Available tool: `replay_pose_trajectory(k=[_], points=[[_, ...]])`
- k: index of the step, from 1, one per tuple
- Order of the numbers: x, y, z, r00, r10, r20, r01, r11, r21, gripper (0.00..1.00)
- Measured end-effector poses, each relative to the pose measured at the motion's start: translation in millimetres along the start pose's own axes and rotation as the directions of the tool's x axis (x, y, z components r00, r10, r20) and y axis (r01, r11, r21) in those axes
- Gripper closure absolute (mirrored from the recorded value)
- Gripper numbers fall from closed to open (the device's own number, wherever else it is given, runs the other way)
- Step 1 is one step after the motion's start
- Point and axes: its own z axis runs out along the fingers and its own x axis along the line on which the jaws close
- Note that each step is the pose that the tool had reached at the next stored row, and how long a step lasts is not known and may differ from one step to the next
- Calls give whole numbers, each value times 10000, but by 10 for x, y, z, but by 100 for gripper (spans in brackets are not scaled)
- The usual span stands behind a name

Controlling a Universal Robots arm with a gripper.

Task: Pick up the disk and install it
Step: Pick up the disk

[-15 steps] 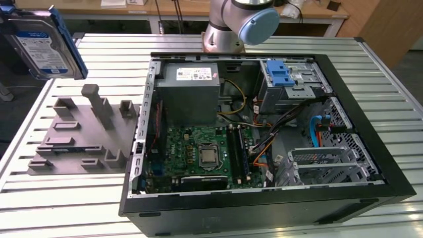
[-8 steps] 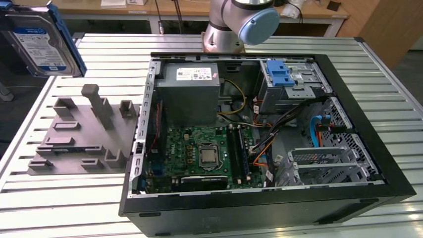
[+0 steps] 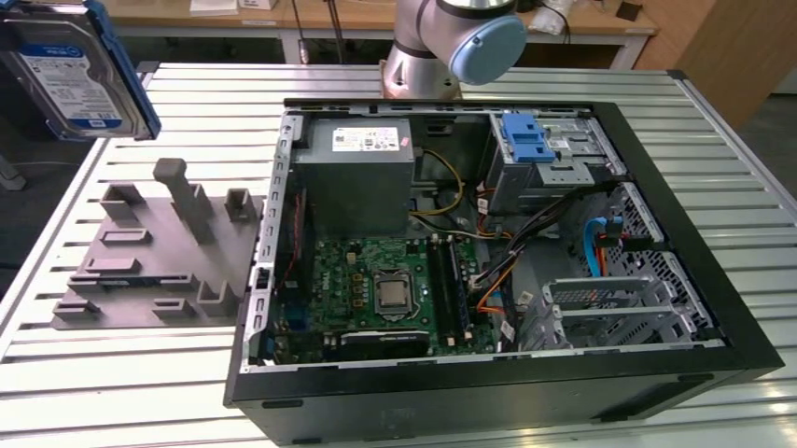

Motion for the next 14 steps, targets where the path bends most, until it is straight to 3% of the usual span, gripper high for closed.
replay_pose_trajectory(k=[14], points=[[-1,5,-212,10000,1,0,-1,10000,0,64]])
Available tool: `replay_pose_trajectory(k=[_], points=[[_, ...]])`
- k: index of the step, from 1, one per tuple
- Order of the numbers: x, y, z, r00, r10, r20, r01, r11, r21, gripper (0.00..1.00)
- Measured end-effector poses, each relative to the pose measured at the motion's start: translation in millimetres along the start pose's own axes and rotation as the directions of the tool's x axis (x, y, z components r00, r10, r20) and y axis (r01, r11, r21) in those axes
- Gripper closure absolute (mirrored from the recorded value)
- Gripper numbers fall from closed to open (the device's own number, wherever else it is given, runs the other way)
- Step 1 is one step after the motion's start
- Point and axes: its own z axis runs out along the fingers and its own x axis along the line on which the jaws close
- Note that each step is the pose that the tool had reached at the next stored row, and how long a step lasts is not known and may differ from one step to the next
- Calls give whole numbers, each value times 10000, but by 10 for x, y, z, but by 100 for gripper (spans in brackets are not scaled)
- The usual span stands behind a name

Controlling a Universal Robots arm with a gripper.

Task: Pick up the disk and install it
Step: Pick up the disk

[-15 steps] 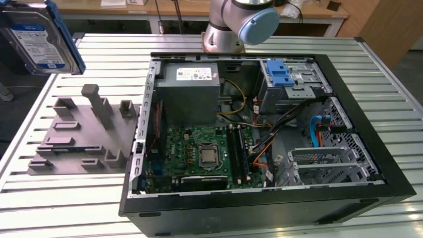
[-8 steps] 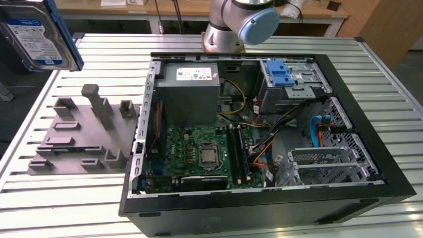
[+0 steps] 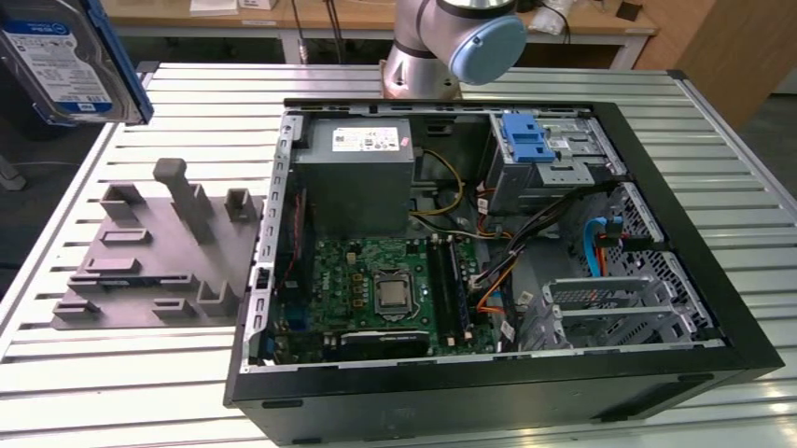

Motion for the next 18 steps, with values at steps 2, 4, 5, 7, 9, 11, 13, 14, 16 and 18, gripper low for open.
replay_pose_trajectory(k=[2,4,5,7,9,11,13,14,16,18], points=[[0,1,-34,10000,13,1,-13,10000,1,64],[0,2,-53,10000,83,2,-83,10000,1,64],[0,1,-60,9999,129,3,-129,9999,1,64],[-1,2,-79,9997,233,6,-233,9997,2,64],[-1,3,-118,9996,268,7,-268,9996,2,64],[-1,4,-163,9996,271,7,-271,9996,2,64],[-1,5,-210,9996,272,7,-272,9996,3,64],[-1,6,-233,9996,273,7,-273,9996,2,64],[-2,7,-277,9996,277,6,-277,9996,2,64],[-2,8,-322,9996,280,7,-280,9996,2,64]])
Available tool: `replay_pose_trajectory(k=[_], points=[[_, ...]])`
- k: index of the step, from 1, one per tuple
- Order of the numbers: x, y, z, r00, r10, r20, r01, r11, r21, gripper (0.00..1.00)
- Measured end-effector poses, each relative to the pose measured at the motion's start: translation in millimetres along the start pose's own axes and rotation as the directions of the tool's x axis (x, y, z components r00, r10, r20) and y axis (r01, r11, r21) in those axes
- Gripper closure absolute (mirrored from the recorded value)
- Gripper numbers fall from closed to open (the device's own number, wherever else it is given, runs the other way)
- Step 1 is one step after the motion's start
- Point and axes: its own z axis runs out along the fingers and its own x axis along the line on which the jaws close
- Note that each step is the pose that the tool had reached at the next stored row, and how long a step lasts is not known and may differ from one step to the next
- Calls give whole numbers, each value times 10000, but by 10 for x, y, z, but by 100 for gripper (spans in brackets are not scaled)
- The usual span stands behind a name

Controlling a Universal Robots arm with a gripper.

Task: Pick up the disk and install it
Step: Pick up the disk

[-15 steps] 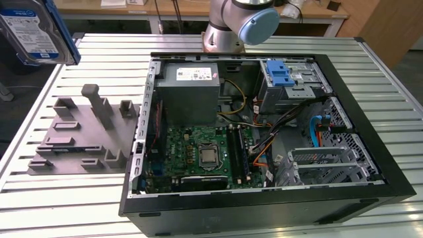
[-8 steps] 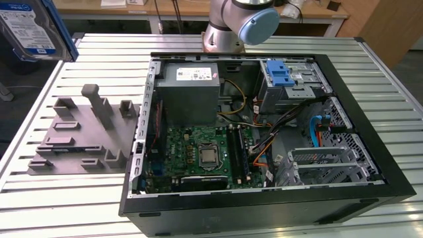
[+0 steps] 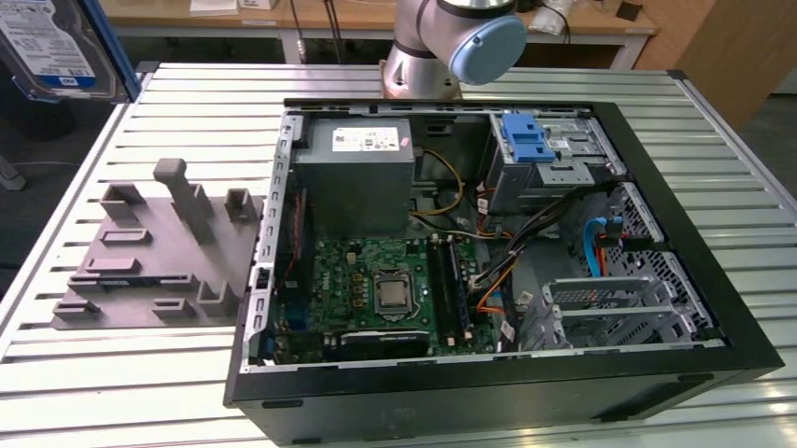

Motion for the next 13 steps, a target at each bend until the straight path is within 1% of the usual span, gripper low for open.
replay_pose_trajectory(k=[4,6,13], points=[[-1,1,-79,10000,4,-1,-4,10000,-2,64],[-1,2,-101,10000,5,0,-5,10000,0,64],[0,3,-102,10000,6,0,-6,10000,0,64]])
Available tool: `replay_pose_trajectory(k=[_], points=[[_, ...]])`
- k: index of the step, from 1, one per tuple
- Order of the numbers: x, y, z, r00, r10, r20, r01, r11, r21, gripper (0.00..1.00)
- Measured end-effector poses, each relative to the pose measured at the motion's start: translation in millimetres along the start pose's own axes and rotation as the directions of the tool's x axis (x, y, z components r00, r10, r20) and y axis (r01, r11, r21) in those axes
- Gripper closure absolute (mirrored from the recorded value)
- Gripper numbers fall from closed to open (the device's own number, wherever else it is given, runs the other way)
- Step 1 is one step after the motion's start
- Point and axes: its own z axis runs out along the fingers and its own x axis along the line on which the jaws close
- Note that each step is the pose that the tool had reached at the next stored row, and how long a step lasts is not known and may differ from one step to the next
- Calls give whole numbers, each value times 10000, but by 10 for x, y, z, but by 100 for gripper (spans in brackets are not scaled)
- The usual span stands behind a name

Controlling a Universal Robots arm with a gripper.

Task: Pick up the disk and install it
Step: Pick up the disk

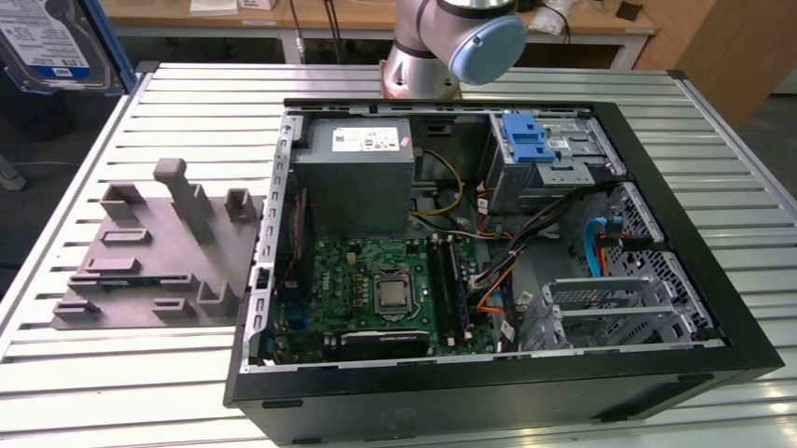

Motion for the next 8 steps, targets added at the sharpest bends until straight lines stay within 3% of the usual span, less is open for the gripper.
replay_pose_trajectory(k=[8], points=[[76,-10,0,10000,0,0,0,10000,1,64]])
